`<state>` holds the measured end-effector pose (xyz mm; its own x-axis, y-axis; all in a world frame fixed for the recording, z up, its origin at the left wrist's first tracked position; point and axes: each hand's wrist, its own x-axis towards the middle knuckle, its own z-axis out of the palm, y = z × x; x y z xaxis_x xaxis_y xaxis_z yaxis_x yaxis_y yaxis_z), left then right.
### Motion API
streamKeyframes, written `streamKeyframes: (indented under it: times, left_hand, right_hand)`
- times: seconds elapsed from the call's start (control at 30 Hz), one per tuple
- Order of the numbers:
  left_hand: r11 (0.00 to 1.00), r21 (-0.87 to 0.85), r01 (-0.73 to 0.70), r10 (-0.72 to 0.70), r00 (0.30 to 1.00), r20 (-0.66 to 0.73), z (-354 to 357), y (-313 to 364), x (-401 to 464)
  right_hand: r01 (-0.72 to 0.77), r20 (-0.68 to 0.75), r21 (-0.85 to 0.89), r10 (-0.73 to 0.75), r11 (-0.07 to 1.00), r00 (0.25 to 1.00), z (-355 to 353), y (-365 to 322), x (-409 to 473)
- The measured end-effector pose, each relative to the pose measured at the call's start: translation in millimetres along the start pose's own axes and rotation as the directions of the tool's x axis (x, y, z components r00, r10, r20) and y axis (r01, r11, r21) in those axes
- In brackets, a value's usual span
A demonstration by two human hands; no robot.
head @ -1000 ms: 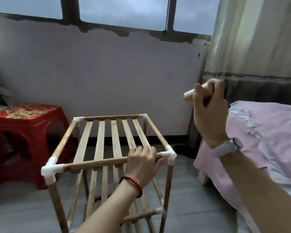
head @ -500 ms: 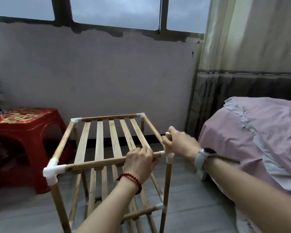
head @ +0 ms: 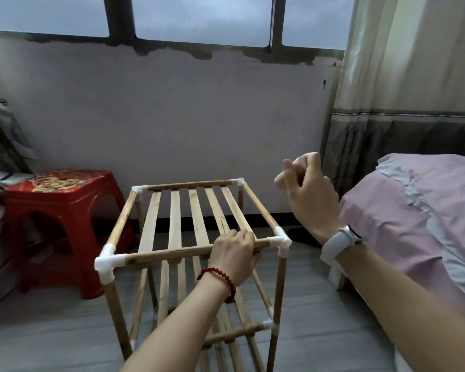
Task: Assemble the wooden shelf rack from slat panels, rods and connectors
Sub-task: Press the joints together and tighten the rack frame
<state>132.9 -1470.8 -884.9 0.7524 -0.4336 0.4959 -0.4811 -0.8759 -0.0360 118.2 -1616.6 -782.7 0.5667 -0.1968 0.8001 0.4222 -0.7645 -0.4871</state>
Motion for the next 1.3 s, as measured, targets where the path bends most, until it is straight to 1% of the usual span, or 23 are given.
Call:
streamKeyframes:
  times: [0.03, 0.07, 0.1, 0.13, 0.17, 0.2, 0.27, 0.33, 0.4, 0.43, 0.47, 0.5, 0.53, 0.6, 0.7, 0.8, 0.87, 0.93, 1.0, 1.07, 1.13, 1.2, 1.3]
  left_hand:
    - [1.000, -0.013, -0.005, 0.005, 1.000, 0.005, -1.1, -0.4, -0.2]
    - [1.000, -0.027, -0.008, 0.008, 1.000, 0.012, -3.2, -3.3, -2.0]
    - [0.999, -0.041, -0.006, 0.006, 1.000, 0.019, -5.9, -7.3, -5.0]
    - [0.999, -0.050, -0.001, 0.003, 1.000, 0.025, -8.8, -12.3, -9.6]
    - [0.999, -0.047, -0.001, 0.003, 0.999, 0.035, -13.0, -19.0, -15.1]
    - [1.000, -0.026, 0.000, 0.001, 0.999, 0.044, -18.4, -29.1, -22.7]
    - [0.999, 0.044, 0.019, -0.021, 0.999, 0.038, -30.1, -55.1, -37.3]
    - [0.990, 0.097, 0.103, -0.107, 0.994, 0.038, -45.7, -90.3, -57.4]
    - [0.966, 0.102, 0.237, -0.245, 0.967, 0.069, -59.2, -126.9, -79.7]
    - [0.953, 0.082, 0.291, -0.298, 0.948, 0.111, -64.5, -142.6, -91.1]
    - [0.944, 0.046, 0.327, -0.330, 0.930, 0.164, -70.4, -157.5, -103.6]
    - [0.941, -0.003, 0.338, -0.331, 0.922, 0.201, -74.9, -167.6, -113.9]
    - [0.945, -0.045, 0.323, -0.309, 0.930, 0.198, -78.5, -174.7, -121.9]
    - [0.961, -0.045, 0.274, -0.264, 0.952, 0.158, -85.4, -180.4, -130.5]
    - [0.972, 0.049, 0.228, -0.233, 0.951, 0.202, -90.6, -171.9, -129.3]
    - [0.986, 0.077, 0.151, -0.167, 0.946, 0.279, -93.7, -151.9, -121.8]
    - [0.996, 0.029, 0.083, -0.088, 0.944, 0.317, -96.3, -134.1, -114.3]
    - [0.994, -0.093, 0.061, -0.024, 0.934, 0.355, -99.6, -117.1, -103.7]
    - [0.981, -0.193, 0.017, 0.047, 0.945, 0.323, -99.0, -103.5, -92.1]
    - [0.969, -0.247, -0.027, 0.085, 0.970, 0.227, -91.9, -90.5, -82.2]
    - [0.973, -0.232, -0.005, 0.040, 0.988, 0.147, -73.7, -75.0, -71.7]
    - [0.985, -0.156, 0.073, -0.062, 0.995, 0.076, -53.2, -60.9, -59.3]
    - [0.983, -0.131, 0.131, -0.125, 0.991, 0.051, -36.4, -50.1, -32.6]
  right_hand:
    - [0.006, -0.083, 0.011, -0.005, 1.000, 0.997, -0.6, 4.3, -9.3]
    - [-0.020, -0.036, -0.044, 0.018, 0.999, 0.999, 2.5, 10.9, -23.8]
    - [-0.056, 0.122, -0.139, 0.074, 0.989, 0.990, 6.5, 17.8, -39.7]
    - [-0.074, 0.298, -0.244, 0.147, 0.967, 0.943, 10.6, 26.1, -53.2]
    - [-0.093, 0.383, -0.303, 0.210, 0.949, 0.899, 14.3, 34.0, -59.3]
    - [-0.108, 0.378, -0.295, 0.220, 0.949, 0.899, 18.5, 38.7, -58.7]
    - [-0.102, 0.355, -0.175, 0.159, 0.979, 0.921, 26.8, 31.2, -49.5]
    - [-0.151, 0.429, 0.075, 0.105, 0.986, 0.897, 45.1, 10.1, -49.6]
    - [-0.298, 0.604, 0.246, 0.095, 0.922, 0.792, 66.4, -13.8, -61.0]
    - [-0.321, 0.672, 0.244, 0.079, 0.915, 0.736, 75.7, -24.3, -69.5]
    - [-0.291, 0.703, 0.220, 0.056, 0.931, 0.709, 85.7, -33.6, -77.7]
    - [-0.242, 0.696, 0.208, 0.031, 0.948, 0.717, 93.2, -39.1, -84.1]
    - [-0.197, 0.667, 0.208, 0.008, 0.958, 0.745, 98.8, -43.1, -88.4]
    - [-0.169, 0.637, 0.237, -0.022, 0.957, 0.770, 107.5, -46.9, -91.7]
    - [-0.243, 0.648, 0.256, 0.020, 0.936, 0.762, 113.6, -39.1, -84.2]
    - [-0.288, 0.626, 0.263, 0.064, 0.921, 0.777, 118.0, -18.7, -69.9]
    - [-0.260, 0.619, 0.201, 0.083, 0.944, 0.781, 121.2, -5.2, -57.4]
    - [-0.211, 0.614, 0.119, 0.095, 0.970, 0.783, 124.6, 1.8, -47.3]
    - [-0.204, 0.586, 0.086, 0.116, 0.975, 0.802, 125.7, 1.7, -40.7]
    - [-0.186, 0.557, 0.086, 0.108, 0.979, 0.823, 124.0, -0.2, -35.8]
    - [-0.148, 0.558, 0.102, 0.066, 0.984, 0.827, 115.1, -1.7, -26.1]
    - [-0.036, 0.614, 0.062, -0.009, 0.997, 0.789, 100.7, -9.0, -12.0]
    - [0.222, 0.735, -0.140, -0.049, 0.965, 0.677, 73.5, -25.1, 29.2]
